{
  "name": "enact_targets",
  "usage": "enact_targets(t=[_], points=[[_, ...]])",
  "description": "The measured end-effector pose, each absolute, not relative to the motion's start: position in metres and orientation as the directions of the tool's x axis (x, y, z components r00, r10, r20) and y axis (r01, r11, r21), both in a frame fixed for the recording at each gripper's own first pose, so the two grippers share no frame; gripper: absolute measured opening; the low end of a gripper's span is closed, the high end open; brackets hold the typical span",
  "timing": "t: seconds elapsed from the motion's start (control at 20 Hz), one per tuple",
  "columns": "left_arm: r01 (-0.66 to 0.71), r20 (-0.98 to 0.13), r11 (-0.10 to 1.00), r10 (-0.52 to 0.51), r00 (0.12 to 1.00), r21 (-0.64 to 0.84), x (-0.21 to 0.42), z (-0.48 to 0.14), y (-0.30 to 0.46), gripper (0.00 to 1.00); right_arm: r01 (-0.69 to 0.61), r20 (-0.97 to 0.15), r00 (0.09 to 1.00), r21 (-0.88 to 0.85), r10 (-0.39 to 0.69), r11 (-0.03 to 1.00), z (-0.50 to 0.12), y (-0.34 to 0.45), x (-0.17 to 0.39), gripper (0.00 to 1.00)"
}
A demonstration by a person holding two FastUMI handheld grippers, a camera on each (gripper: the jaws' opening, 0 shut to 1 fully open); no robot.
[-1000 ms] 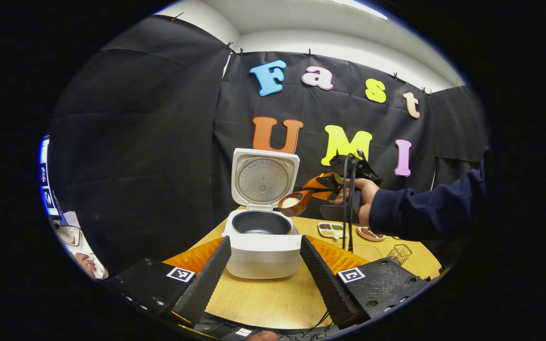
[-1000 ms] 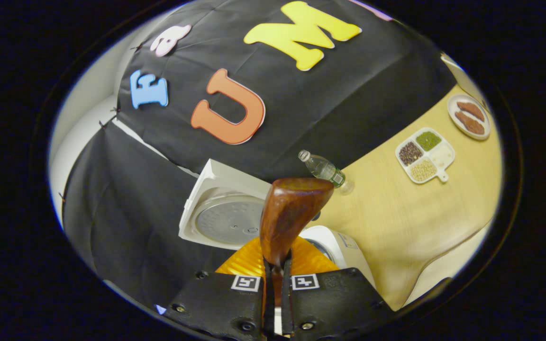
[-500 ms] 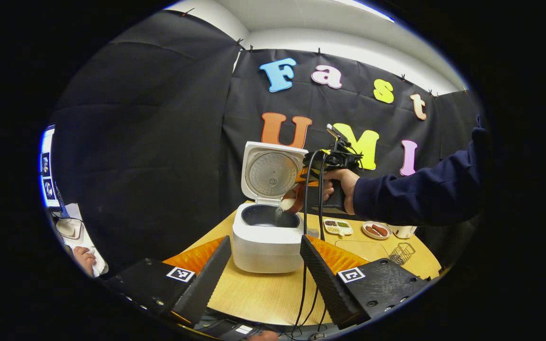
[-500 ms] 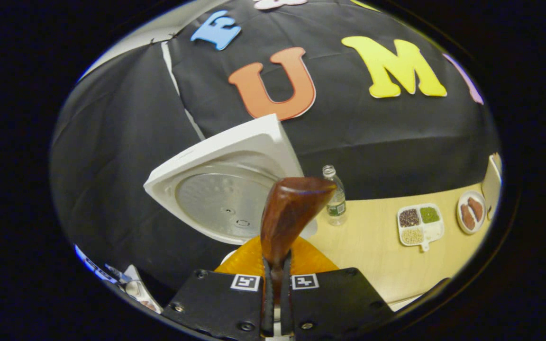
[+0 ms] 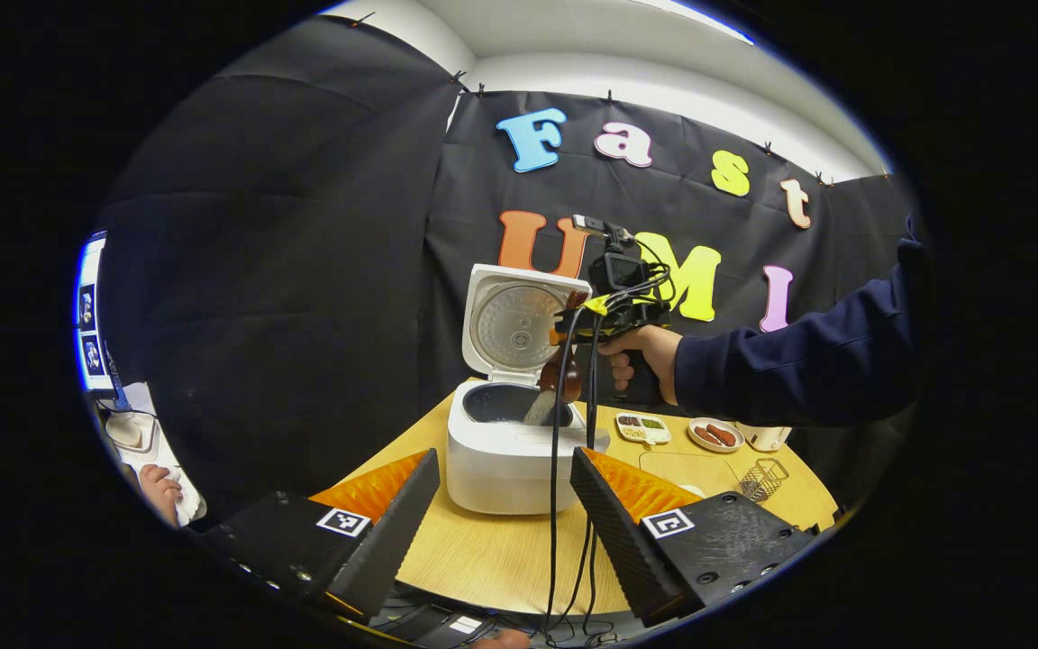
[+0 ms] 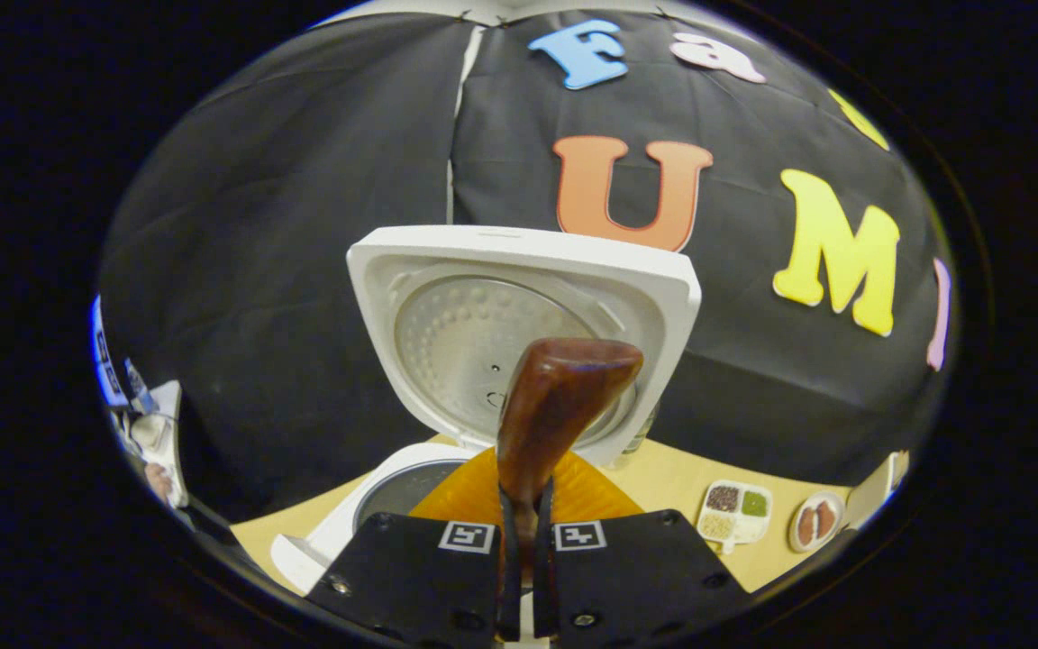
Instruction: Close the left gripper, press the button to open the rice cooker; take a wooden spoon from the chopstick holder with the right hand, scoop a spoonful of rice and pour it into the rice cooker, then put the wooden spoon back into the chopstick holder.
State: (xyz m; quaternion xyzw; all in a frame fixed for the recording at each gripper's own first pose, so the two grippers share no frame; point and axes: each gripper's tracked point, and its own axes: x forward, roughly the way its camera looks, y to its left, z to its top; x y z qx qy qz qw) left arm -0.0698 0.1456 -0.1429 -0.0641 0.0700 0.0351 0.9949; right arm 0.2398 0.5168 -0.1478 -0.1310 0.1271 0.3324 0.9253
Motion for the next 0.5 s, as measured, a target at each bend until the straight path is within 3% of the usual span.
enact_targets(t=[0.25, 0.5], points=[[-0.058, -0.147, 0.990, 0.039, 0.988, -0.126, -0.069, -0.144, 0.139, 0.94, -0.649, -0.293, 0.761, -0.331, 0.579, 0.685, -0.152, 0.514, 0.231, 0.11], [-0.033, -0.149, 0.993, 0.016, 0.989, -0.115, -0.071, -0.142, 0.129, 0.94, -0.649, -0.274, 0.761, -0.295, 0.589, 0.702, -0.149, 0.496, 0.217, 0.11]])
